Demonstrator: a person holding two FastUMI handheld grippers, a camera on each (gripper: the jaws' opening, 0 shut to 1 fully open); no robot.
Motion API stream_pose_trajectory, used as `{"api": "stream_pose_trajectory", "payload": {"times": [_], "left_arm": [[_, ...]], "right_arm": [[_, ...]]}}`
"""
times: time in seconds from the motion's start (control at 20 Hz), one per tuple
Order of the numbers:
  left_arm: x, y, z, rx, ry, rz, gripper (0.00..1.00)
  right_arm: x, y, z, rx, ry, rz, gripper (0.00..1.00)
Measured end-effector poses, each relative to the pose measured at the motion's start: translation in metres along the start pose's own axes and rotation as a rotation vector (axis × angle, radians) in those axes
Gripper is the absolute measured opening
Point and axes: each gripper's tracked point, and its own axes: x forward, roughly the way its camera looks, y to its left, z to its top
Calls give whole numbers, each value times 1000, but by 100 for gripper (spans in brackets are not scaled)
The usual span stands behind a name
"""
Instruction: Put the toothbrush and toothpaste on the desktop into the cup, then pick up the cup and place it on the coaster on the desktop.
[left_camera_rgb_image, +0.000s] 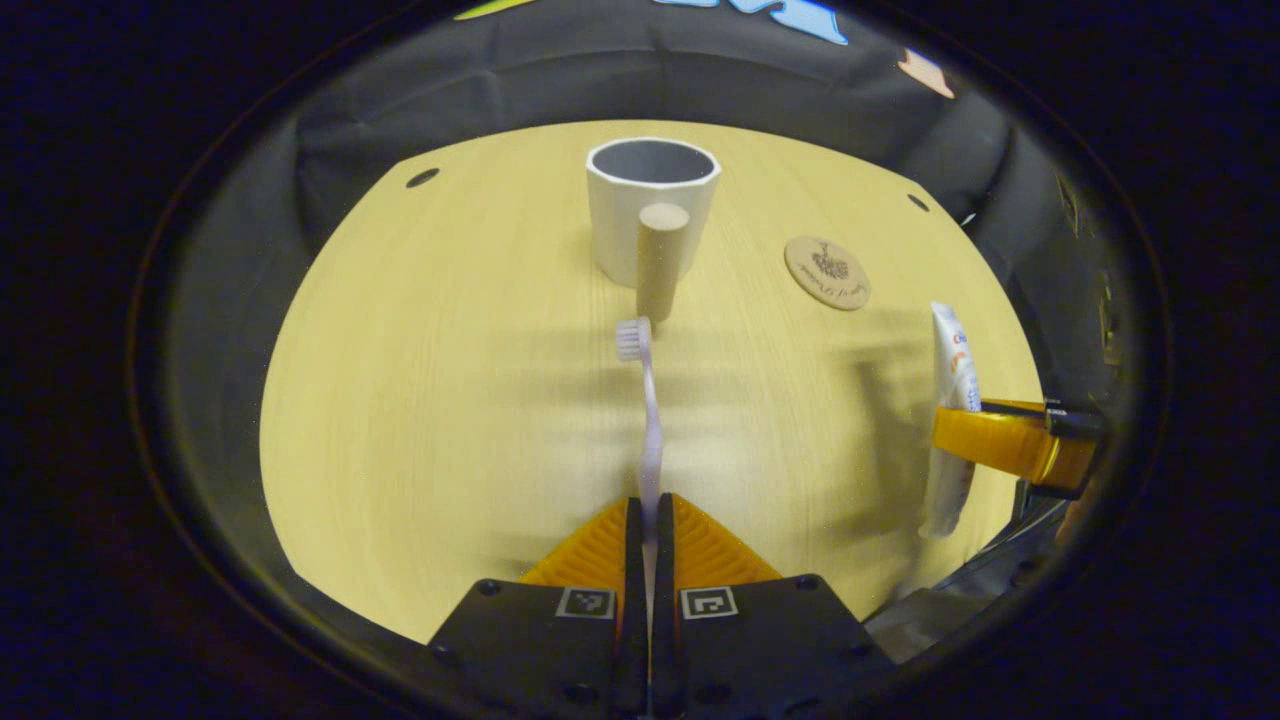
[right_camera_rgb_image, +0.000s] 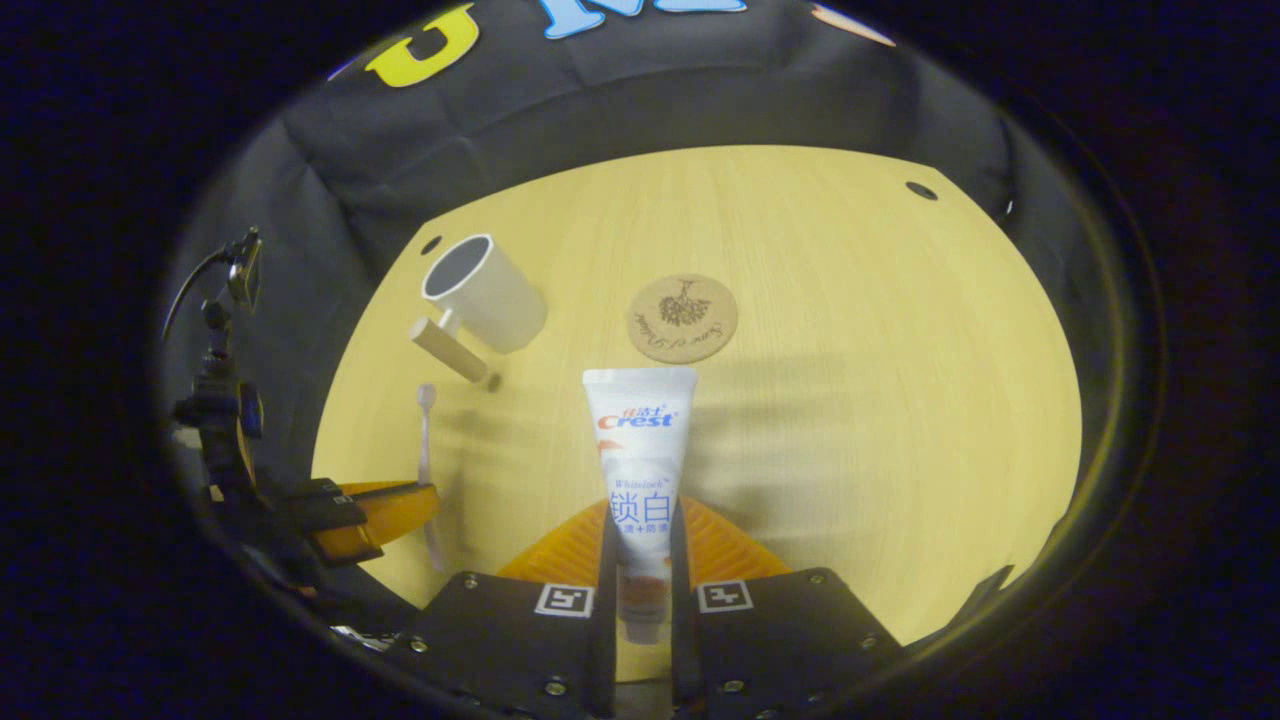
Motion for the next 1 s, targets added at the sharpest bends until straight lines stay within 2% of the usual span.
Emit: {"api": "stream_pose_trajectory", "payload": {"times": [0.35,0.7,1.0], "left_arm": [[-42,14,36,-41,-200,13,10],[-102,21,100,-57,-420,1,10],[-112,27,157,-68,-580,-18,10]], "right_arm": [[-27,35,31,-56,-134,57,23],[-55,56,69,-124,-268,76,23],[-70,63,94,-150,-358,72,23]]}}
